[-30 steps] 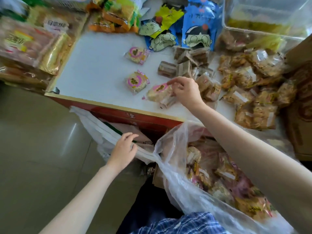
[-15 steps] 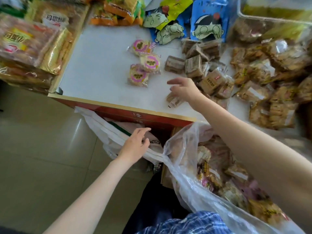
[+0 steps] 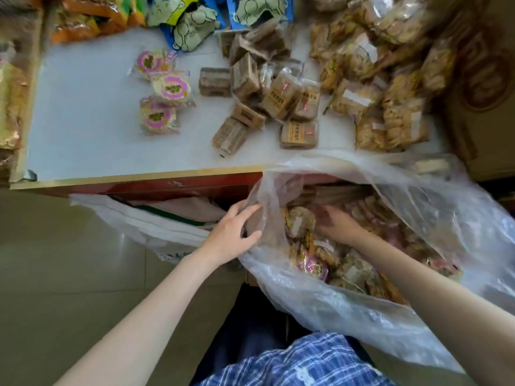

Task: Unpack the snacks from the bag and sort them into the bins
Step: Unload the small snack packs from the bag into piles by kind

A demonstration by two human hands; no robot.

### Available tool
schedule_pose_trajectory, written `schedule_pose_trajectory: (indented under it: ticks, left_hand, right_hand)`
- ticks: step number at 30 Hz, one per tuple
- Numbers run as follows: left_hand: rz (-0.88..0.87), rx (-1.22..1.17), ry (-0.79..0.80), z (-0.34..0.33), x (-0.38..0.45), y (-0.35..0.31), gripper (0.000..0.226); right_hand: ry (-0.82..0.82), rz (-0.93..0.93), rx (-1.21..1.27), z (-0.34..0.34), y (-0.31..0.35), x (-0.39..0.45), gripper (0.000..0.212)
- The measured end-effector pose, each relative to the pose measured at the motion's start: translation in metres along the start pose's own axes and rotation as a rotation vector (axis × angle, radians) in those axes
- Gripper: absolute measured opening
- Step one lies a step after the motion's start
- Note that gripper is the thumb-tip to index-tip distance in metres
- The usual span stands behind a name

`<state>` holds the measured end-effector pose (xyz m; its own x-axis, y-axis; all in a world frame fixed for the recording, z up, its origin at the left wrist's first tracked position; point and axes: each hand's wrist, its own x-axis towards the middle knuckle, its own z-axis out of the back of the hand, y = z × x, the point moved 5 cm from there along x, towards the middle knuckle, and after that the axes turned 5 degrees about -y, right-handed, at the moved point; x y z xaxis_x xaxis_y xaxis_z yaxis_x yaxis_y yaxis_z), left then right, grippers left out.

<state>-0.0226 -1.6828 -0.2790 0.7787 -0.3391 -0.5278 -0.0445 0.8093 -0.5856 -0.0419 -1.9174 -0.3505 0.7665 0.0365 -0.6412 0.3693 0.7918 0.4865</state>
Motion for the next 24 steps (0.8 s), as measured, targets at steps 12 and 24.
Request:
schedule_pose_trajectory:
  ticks: [12, 24]
  left_hand:
    - [0.03, 0.07, -0.028, -0.005, -0.009, 0.001, 0.056]
    - [0.018, -0.007, -0.121, -0.009, -0.017, -0.008, 0.051]
  right_hand:
    - [-0.162, -0.001, -0.058, 0.001, -0.008, -0.006, 0.037]
    - [-0.146, 0.219, 0.728, 0.103, 0.052, -0.1, 0.022]
